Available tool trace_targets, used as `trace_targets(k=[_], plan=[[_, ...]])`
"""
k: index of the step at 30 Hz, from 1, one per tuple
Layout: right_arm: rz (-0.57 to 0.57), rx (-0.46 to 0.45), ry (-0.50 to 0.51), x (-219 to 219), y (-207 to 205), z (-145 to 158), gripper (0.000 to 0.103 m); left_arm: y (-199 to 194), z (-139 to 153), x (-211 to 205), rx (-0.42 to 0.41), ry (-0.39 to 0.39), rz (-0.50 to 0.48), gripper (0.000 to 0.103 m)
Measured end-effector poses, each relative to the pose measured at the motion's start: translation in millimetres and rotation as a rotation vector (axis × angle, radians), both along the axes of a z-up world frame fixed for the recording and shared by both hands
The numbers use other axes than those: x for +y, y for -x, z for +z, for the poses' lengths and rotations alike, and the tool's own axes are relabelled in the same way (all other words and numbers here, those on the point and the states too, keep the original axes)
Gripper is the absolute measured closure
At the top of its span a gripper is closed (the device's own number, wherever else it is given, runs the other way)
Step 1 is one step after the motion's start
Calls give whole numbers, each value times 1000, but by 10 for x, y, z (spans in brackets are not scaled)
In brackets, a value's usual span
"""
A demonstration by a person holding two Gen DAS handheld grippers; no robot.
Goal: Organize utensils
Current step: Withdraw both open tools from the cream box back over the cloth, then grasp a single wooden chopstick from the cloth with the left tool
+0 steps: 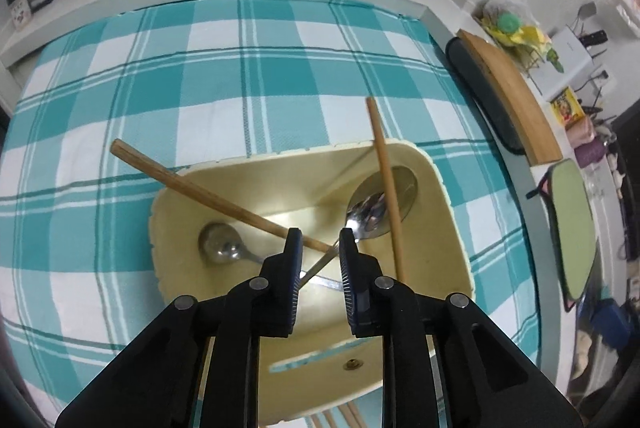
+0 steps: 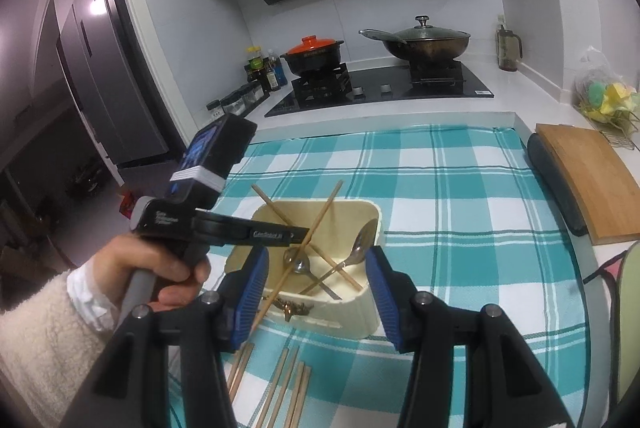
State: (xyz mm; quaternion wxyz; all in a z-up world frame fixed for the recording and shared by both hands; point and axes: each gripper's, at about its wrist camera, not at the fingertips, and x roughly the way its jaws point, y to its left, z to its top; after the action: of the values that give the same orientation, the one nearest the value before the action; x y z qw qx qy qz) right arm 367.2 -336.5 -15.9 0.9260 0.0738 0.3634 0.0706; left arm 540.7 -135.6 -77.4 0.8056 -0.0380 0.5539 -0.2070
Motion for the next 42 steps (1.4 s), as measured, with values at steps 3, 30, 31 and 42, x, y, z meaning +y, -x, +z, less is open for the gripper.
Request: trace_targets(k=[3,30,31,42], plan=[[2,2,3,-46,97,-13,51,-13,41,-27,-5,13,9,76],[-323,-13,-157,-1507,1477,-143,51,1246,-382,-1836,-136,-241,-131,49],[-333,-16,-165,-1547,1548,-160,51,1293,-486,-1837,-154,-280,-118,49],[-311,-23,-199,-1572,1949,-304,51,1348,-980,-1586,-134,-326,-25,60]])
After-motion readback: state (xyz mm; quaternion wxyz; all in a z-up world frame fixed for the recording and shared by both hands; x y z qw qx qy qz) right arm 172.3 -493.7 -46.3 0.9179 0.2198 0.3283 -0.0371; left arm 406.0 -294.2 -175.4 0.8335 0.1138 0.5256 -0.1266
